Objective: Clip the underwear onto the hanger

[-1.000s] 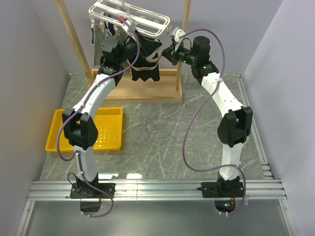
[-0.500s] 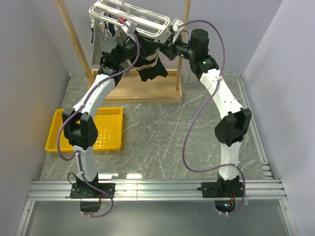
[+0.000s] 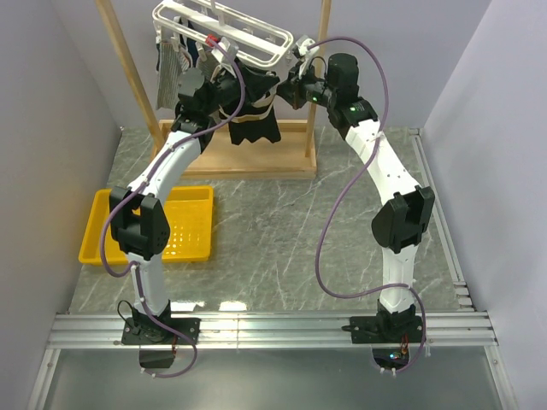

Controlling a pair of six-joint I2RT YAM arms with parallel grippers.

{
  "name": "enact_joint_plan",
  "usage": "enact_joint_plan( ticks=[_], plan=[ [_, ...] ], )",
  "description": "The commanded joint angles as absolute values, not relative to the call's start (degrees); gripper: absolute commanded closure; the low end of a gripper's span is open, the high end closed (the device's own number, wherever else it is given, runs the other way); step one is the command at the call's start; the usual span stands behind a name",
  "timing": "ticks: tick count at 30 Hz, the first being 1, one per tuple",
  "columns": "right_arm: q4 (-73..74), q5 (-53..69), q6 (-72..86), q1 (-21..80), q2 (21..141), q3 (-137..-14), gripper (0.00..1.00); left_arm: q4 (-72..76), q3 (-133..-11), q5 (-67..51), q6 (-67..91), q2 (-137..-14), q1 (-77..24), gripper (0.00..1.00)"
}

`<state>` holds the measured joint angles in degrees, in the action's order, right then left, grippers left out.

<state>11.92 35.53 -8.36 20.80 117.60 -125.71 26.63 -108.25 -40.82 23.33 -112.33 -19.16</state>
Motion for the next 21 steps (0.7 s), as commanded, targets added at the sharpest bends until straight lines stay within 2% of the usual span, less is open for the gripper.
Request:
enact_joint_plan(
  ticks=[1,21],
  plan=[
    [12.04,33.49,-6.86,21.62,117.51,-129.11,1.0,28.13,-107.66,-44.91,23.99,-111.97,-19.95,1.0],
    [12.74,32.61,-1.41,22.5,116.72,-130.34,1.0,27.86,-105.82,-44.03,21.36,-111.8,-20.3,1.0]
  ],
)
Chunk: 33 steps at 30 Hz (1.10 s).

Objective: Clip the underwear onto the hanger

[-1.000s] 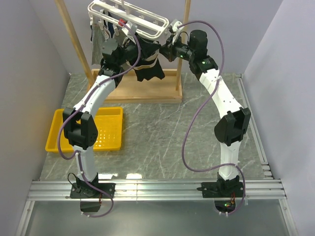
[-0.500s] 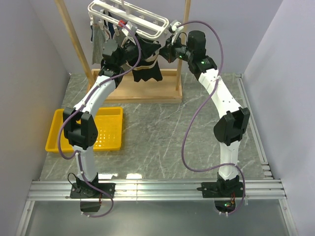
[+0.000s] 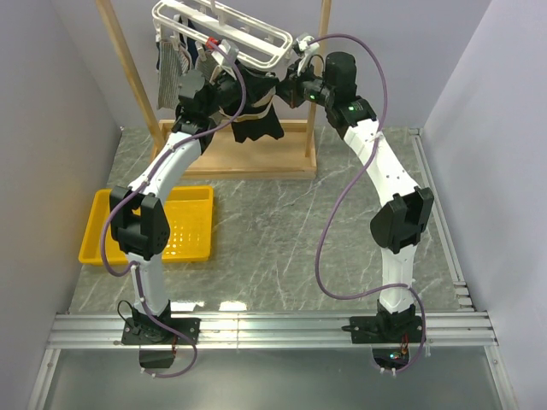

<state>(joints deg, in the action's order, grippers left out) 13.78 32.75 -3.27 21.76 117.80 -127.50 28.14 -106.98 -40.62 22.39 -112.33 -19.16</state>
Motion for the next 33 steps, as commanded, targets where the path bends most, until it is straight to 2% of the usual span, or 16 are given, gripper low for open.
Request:
enact_joint_plan(
  ticks=[1,13,30,33],
  plan=[
    [12.83,32.26,-1.06,22.67,116.81,-130.43,1.0,28.12,-105.65,-44.12,21.62,-111.88,-20.3,1.0],
    [15.12,28.83,1.84,23.38,116.98,-132.01,1.0,28.56,-103.89,-43.6,20.04,-111.62,-20.57,1.0],
    [12.48,31.46,5.27,23.2,113.73,-128.5,1.0,27.95,-101.87,-42.19,16.0,-110.66,-20.57,1.0],
    [12.57,31.55,4.92,23.12,113.55,-128.15,1.0,27.86,-102.04,-42.01,15.91,-110.74,-20.48,0.92]
  ],
)
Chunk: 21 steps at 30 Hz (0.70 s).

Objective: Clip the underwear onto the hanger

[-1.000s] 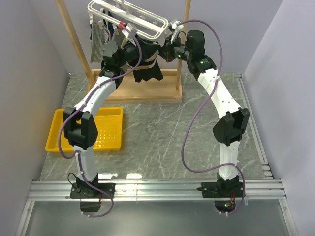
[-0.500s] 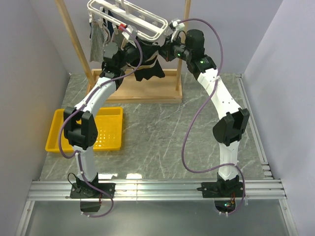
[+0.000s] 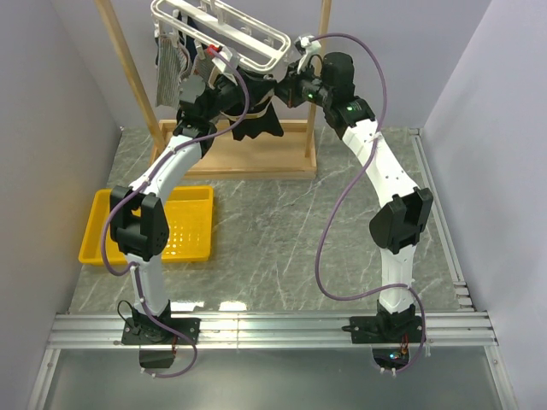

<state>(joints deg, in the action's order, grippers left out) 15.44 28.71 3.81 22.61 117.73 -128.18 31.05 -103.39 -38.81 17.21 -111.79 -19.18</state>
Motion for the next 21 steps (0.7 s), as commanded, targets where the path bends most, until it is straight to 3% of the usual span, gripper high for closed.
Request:
enact_joint_plan(
  ticks=[1,4,7,15,18,21],
  plan=[
    [12.57,31.47,4.92,23.03,113.38,-127.88,1.0,28.04,-102.04,-42.1,16.08,-110.66,-20.39,0.84],
    [11.69,31.46,4.48,23.03,112.76,-126.39,1.0,28.39,-102.57,-42.01,16.7,-110.65,-20.22,0.69],
    [11.6,31.11,3.78,23.03,112.5,-125.33,1.0,28.92,-103.62,-41.75,17.93,-110.57,-19.95,0.61],
    [10.2,30.94,3.6,22.85,112.5,-125.24,1.0,30.23,-108.1,-40.52,20.47,-110.92,-19.25,0.51],
    [10.11,30.67,3.43,22.94,112.68,-125.77,1.0,31.11,-108.63,-40.87,21.71,-110.66,-18.99,0.43],
    [9.76,30.24,3.08,22.85,112.76,-126.12,1.0,32.34,-108.11,-41.57,23.46,-109.69,-18.72,0.23]
  ],
)
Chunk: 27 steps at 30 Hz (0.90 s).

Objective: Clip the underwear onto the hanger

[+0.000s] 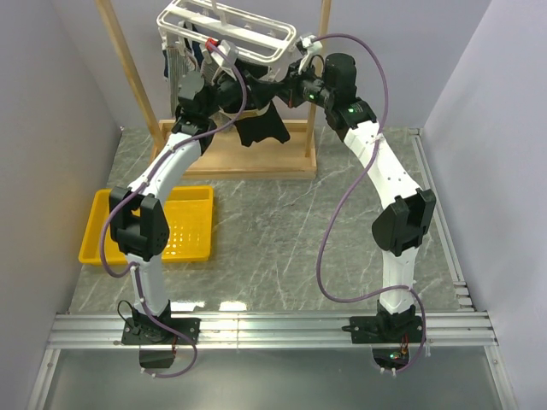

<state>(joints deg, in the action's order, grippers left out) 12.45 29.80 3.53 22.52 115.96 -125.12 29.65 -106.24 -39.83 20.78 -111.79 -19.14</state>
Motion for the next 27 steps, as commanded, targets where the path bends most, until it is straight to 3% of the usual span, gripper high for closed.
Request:
enact_joint_plan(
  ticks=[1,4,14,20,23,27],
  plan=[
    [9.76,30.15,3.08,22.76,112.76,-126.12,1.0,33.39,-107.84,-42.18,23.9,-109.34,-18.55,0.12],
    [9.58,29.8,2.81,22.76,112.68,-126.12,1.0,33.57,-106.88,-42.71,25.13,-107.93,-18.37,0.01],
    [8.26,27.86,0.97,21.62,109.95,-121.21,1.0,26.99,-98.27,-40.87,25.94,-97.4,-14.69,0.01],
    [6.77,25.93,0.53,21.27,108.37,-116.46,1.0,13.82,-94.22,-38.06,21.01,-90.97,-11.43,0.01],
    [6.5,25.31,-1.31,21.27,108.02,-114.61,0.92,4.86,-94.57,-34.46,16.89,-88.51,-9.59,0.01],
    [6.68,23.74,-2.98,21.27,107.4,-112.5,0.68,-7.1,-97.2,-30.42,15.91,-87.98,-7.21,0.01]
  ],
)
